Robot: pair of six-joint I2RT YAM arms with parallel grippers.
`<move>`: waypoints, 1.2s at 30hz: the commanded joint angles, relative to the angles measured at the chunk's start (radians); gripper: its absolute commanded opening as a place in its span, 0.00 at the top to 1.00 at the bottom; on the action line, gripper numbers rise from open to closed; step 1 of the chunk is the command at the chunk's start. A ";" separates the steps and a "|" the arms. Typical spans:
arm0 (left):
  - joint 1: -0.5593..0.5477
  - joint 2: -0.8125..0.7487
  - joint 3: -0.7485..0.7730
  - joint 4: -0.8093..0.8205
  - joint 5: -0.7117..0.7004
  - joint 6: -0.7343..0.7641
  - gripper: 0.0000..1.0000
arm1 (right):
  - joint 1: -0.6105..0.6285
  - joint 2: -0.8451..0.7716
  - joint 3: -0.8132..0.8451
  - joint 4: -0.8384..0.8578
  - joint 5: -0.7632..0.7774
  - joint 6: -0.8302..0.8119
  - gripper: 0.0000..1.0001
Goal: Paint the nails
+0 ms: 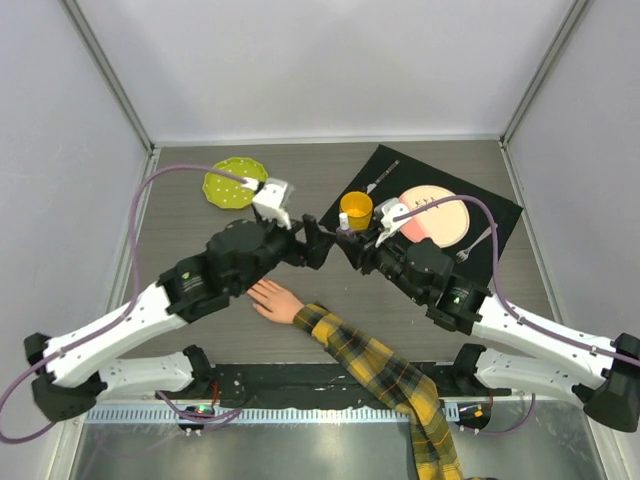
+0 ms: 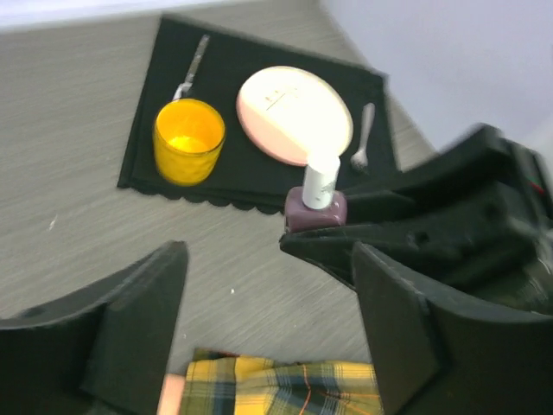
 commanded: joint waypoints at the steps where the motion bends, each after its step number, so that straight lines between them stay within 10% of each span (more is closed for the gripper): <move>1: 0.008 -0.196 -0.087 0.151 0.148 0.097 0.13 | -0.021 -0.054 0.004 -0.019 -0.161 -0.004 0.99; 12: 0.044 -0.360 -0.190 0.238 0.449 0.042 0.13 | -0.089 -0.114 -0.002 0.121 -0.910 0.171 0.99; 26: 0.048 -0.270 -0.200 0.353 0.719 -0.018 0.32 | -0.090 -0.095 -0.013 0.305 -1.020 0.326 0.99; 36: 0.048 -0.189 -0.114 0.197 0.644 0.050 1.00 | -0.090 -0.094 0.036 0.109 -0.725 0.200 0.99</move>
